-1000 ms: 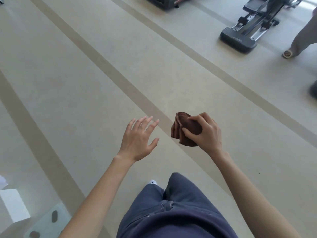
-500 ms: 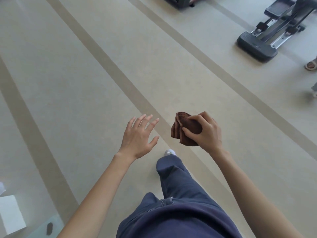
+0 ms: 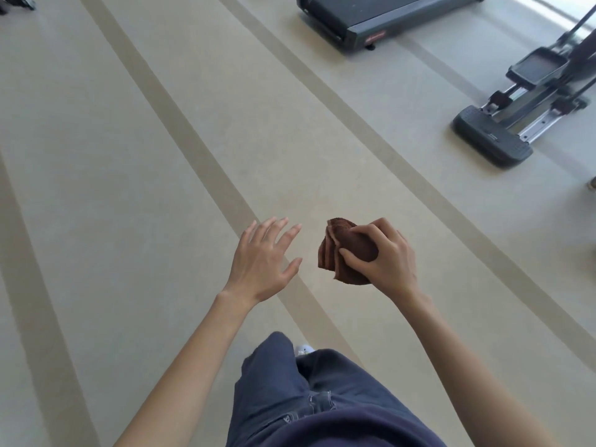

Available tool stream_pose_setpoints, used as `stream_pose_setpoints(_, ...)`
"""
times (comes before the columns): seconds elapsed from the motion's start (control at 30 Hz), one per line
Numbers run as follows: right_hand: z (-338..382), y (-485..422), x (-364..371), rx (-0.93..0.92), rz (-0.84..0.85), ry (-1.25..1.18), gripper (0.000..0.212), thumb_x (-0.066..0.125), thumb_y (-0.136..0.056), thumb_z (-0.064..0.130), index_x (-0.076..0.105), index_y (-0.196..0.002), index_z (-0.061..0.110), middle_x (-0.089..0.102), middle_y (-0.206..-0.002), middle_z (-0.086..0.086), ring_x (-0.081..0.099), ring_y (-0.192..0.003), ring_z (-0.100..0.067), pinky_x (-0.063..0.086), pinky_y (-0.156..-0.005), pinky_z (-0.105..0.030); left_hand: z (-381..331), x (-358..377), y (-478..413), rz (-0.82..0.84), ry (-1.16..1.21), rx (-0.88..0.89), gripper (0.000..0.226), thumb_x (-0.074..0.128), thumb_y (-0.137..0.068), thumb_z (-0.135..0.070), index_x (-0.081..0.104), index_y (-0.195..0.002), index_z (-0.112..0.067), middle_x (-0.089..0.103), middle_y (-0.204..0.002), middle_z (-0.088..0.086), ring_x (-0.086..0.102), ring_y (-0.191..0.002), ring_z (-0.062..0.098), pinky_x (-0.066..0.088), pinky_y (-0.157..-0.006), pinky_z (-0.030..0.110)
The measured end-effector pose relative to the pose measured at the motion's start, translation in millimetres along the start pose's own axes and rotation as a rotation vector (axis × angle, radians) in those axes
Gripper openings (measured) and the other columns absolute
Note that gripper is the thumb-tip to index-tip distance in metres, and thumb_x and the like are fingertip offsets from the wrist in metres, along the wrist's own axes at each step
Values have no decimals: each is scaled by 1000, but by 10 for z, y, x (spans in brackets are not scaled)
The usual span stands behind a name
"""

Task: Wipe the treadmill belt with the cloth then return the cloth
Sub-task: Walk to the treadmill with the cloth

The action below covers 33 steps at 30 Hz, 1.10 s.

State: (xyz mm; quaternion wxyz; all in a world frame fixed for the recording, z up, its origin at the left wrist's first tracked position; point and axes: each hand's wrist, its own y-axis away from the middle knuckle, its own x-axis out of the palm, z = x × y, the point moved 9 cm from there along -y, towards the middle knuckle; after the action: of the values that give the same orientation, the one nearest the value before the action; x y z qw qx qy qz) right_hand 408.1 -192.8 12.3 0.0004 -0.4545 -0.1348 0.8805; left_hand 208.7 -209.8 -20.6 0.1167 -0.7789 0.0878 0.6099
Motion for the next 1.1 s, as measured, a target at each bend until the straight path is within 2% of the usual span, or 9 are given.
stream_pose_setpoints(0.37,-264,-1358,398,48,-21,20,39,61,-69,54,68,-95,25,57,-89,9,56,-73,-20,41,-67,-27,672,165,-1380,61,17,70,58,38,-86,-48,51,-135,-19,53,-134,9,47,-126,28,33,-106,50)
stream_pose_setpoints(0.7,-229,-2941,662,98,-129,30,37,64,-70,52,68,-94,23,55,-86,9,54,-70,-18,43,-67,-28,1563,-125,-2937,55,23,149,57,40,-85,-48,52,-133,-20,53,-135,7,47,-125,28,34,-105,49)
stream_pose_setpoints(1.1,-608,-4317,1078,130,-77,45,39,61,-70,53,68,-94,24,56,-86,9,56,-72,-20,44,-66,-29,2157,54,-4181,107,11,147,58,38,-85,-49,53,-133,-19,54,-134,8,49,-124,29,36,-104,51)
